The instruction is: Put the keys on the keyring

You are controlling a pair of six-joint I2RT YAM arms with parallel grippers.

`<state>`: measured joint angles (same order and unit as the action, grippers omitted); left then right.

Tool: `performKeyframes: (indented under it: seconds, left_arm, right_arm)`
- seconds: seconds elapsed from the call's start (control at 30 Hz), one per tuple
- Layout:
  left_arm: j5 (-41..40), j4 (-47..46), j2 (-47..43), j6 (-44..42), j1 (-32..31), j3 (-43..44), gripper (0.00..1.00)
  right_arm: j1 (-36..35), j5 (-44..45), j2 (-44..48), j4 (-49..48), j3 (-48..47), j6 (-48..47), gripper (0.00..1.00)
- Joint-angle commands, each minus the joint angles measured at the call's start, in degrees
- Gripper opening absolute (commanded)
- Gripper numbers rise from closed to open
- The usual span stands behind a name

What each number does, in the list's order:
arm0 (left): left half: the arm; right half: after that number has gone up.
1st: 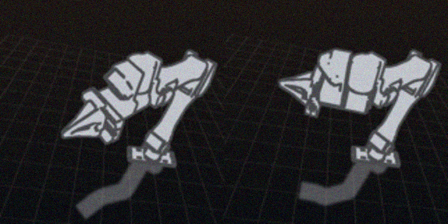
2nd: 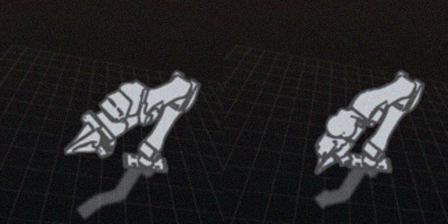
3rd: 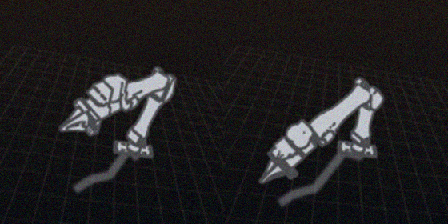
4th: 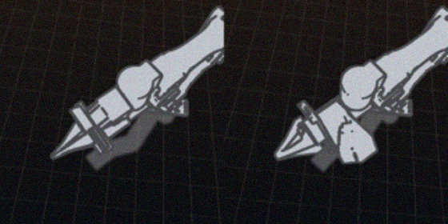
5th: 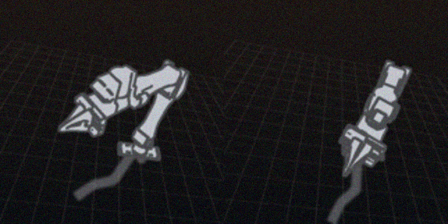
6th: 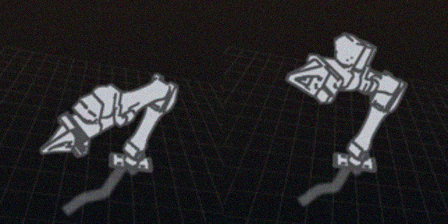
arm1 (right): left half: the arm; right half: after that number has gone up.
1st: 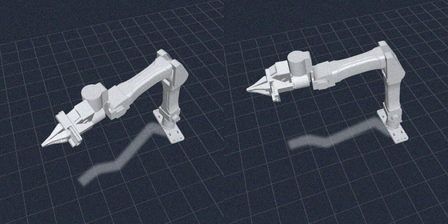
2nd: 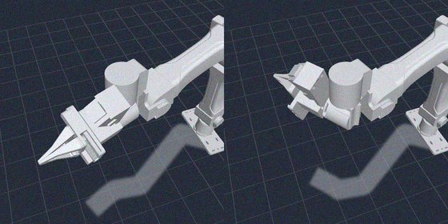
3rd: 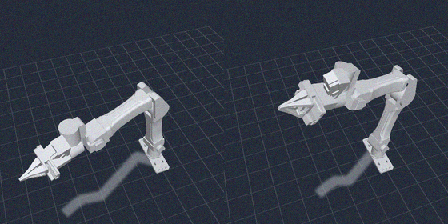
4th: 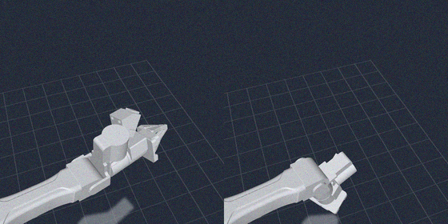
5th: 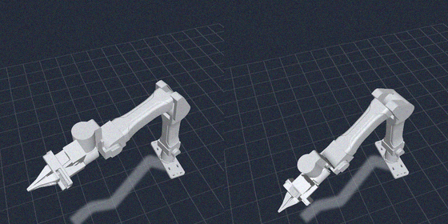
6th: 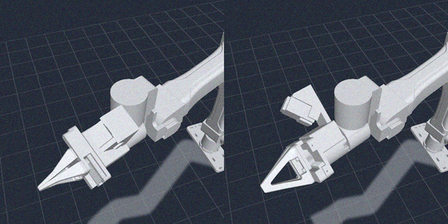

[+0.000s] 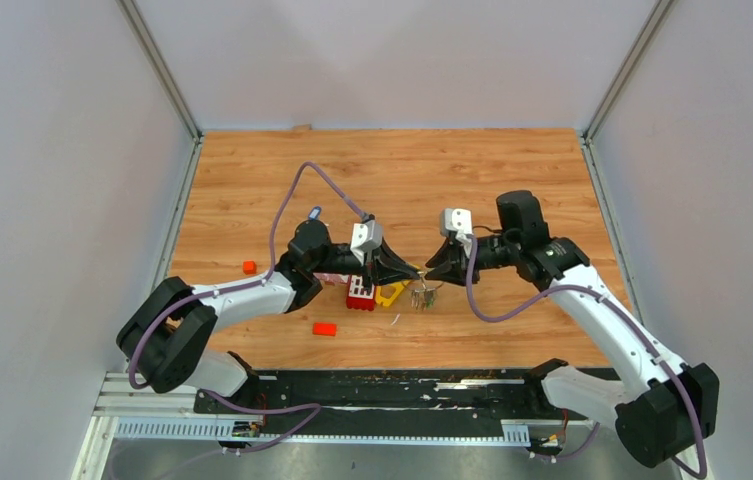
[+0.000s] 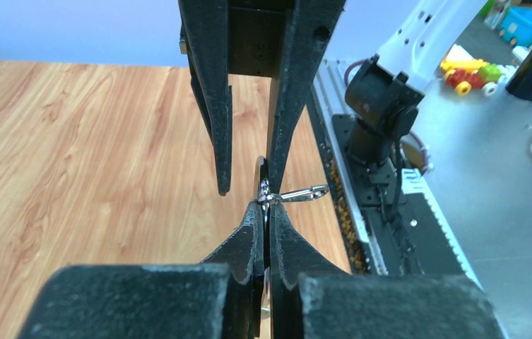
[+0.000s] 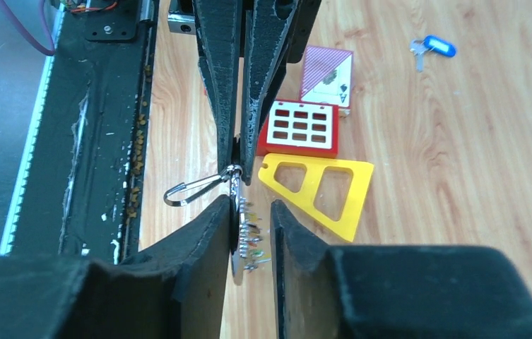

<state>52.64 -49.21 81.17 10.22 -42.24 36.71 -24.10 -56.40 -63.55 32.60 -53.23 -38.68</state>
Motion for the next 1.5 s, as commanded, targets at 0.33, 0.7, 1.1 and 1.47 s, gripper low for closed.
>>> performKeyframes:
  seconds: [0.33, 0.7, 1.1, 1.47]
  left_arm:
    - [3.7, -13.4, 1.5, 14.6, -0.7, 2.9, 0.00]
    - [3.4, -9.1, 1.9, 12.0, -0.7, 3.5, 0.00]
    - [2.6, 3.2, 2.3, 4.8, -0.7, 5.9, 0.00]
    - [4.6, 6.9, 2.5, 2.4, -0.9, 6.8, 0.00]
  right_arm:
    - [-5.0, 8.0, 5.6, -6.4, 1.6, -5.1, 0.45]
    - [-6.6, 9.0, 9.0, -3.9, 0.6, -7.2, 0.46]
    - [-6.7, 5.8, 9.0, -6.3, -0.3, -2.4, 0.48]
    - [-6.6, 2.8, 4.4, 4.4, -4.0, -11.0, 0.43]
